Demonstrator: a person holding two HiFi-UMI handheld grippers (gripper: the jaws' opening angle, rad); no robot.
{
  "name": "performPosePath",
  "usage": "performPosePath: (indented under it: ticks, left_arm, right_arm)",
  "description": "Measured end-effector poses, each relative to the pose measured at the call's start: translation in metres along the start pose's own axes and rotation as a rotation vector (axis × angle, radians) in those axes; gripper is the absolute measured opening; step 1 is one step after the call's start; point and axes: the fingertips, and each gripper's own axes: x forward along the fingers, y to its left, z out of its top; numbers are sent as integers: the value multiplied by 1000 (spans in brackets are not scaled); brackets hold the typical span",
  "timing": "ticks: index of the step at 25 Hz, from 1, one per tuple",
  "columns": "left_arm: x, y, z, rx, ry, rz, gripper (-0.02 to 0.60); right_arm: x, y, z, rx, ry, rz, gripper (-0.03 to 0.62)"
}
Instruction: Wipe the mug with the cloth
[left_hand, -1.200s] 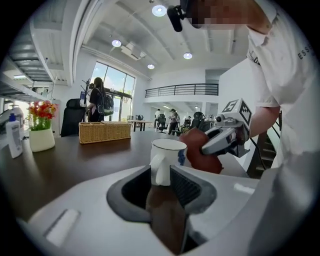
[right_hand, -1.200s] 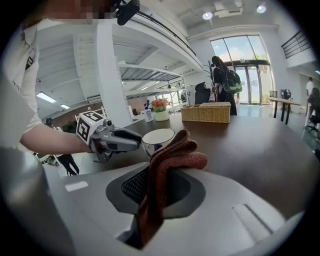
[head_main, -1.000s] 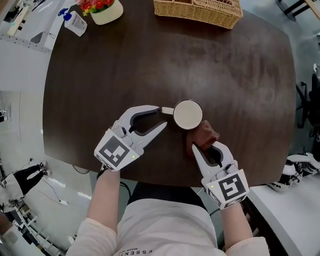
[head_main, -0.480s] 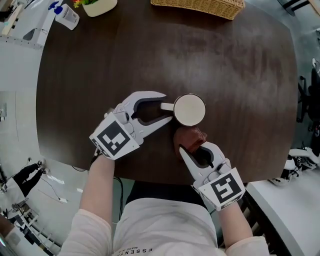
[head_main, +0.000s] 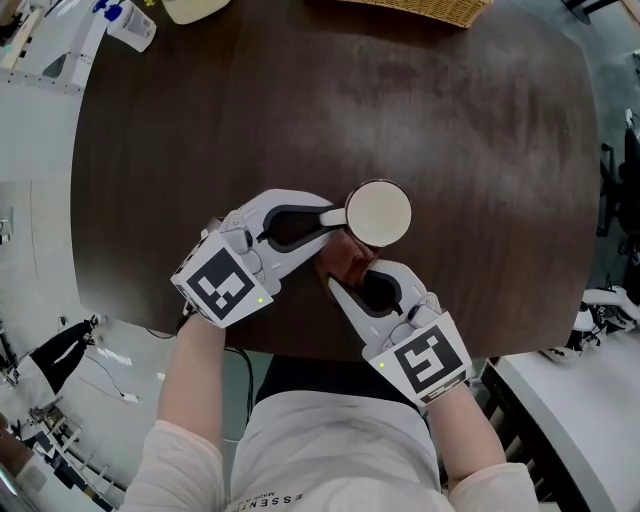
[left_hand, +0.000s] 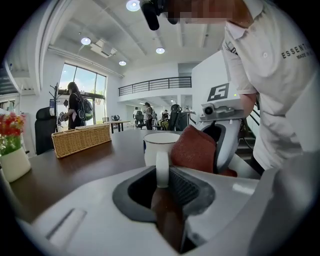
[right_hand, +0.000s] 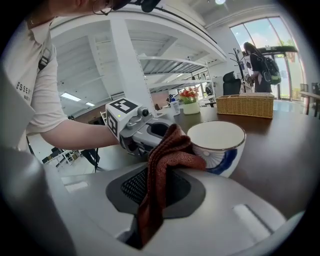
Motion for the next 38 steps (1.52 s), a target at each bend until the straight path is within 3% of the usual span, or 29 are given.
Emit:
performPosePath:
  ticks: [11, 22, 28, 31, 34, 38]
  left_arm:
    - [-15, -7, -5, -5, -3, -33, 83]
    - [-17, -5, -6, -3, -4, -34, 83]
    - [-17, 4, -8, -44, 14, -4, 84]
    - [-15, 7, -14, -51, 50, 31, 83]
    - [-11, 4, -19, -44, 78, 10, 83]
    - [-8, 4, -13, -20, 69, -3, 83]
  right_arm:
    - [-19, -38, -25, 93, 64, -59, 84]
    - [-56, -95, -37, 157, 89, -240, 86]
    - [-63, -132, -19, 114, 88, -298, 84]
    - [-48, -135, -3, 20, 96, -259, 84]
    - [-31, -124, 5, -124, 145, -216, 84]
    - [-23, -113, 10, -176, 158, -183, 84]
